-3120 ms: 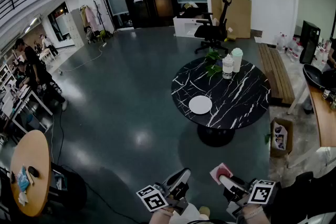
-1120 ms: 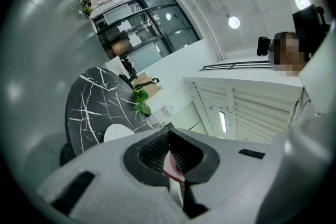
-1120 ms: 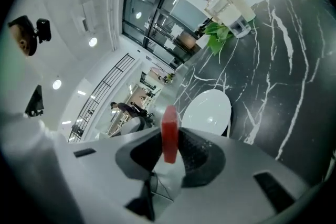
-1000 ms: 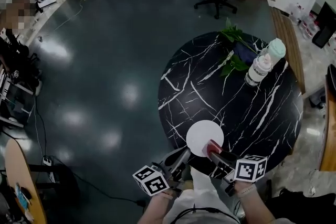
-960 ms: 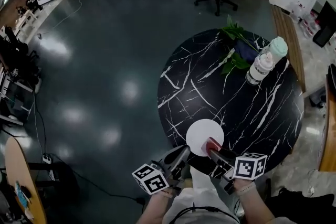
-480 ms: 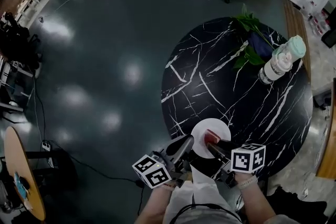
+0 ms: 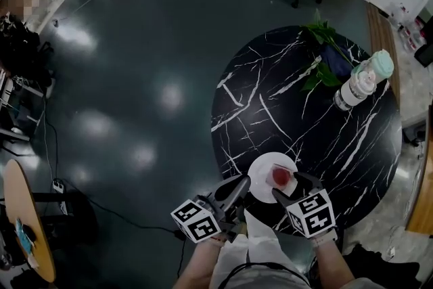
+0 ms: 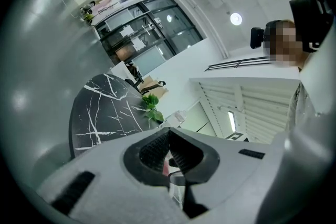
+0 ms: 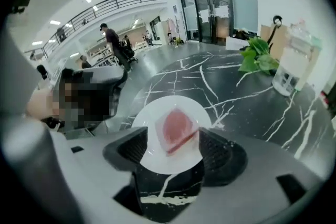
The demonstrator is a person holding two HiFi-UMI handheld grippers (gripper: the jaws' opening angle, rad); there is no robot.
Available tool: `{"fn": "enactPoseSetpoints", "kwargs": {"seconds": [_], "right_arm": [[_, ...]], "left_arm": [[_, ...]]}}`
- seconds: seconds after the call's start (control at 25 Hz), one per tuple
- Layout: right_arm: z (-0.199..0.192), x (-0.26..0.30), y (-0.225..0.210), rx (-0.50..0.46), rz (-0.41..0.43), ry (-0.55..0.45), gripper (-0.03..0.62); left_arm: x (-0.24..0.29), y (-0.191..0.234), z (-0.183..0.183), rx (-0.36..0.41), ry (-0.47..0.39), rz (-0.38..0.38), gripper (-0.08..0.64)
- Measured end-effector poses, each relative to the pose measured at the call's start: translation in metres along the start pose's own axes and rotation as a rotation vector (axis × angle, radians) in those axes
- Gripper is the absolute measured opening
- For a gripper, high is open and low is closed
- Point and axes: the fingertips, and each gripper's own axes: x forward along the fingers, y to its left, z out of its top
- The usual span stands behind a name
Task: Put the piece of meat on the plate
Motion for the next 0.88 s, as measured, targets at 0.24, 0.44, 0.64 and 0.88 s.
{"fn": "enactPoseSetpoints", "kwargs": {"seconds": [0.24,0.44,0.64,0.88], "right_arm": [[0.017,-0.038,0.006,0.072,0.003,-0.158,0.284],[0.036,-0.083,0.031,0.182,0.115,-0.350,0.282],[0.043,-0.133,0.060,0.140,0.087,-0.442,0.178],[0.041,-0.183,0.093,0.127,0.063,-0.551,0.020]], "left_arm": [[-0.011,-0.018,0.008,0.023,-0.008,-0.010,0.008],[-0.025,-0.047,0.007,0.063,-0.003,-0.062,0.008],[-0.045,-0.085,0.011,0.084,-0.001,-0.092,0.008],[-0.065,-0.127,0.017,0.132,-0.020,-0.165,0.008]]}}
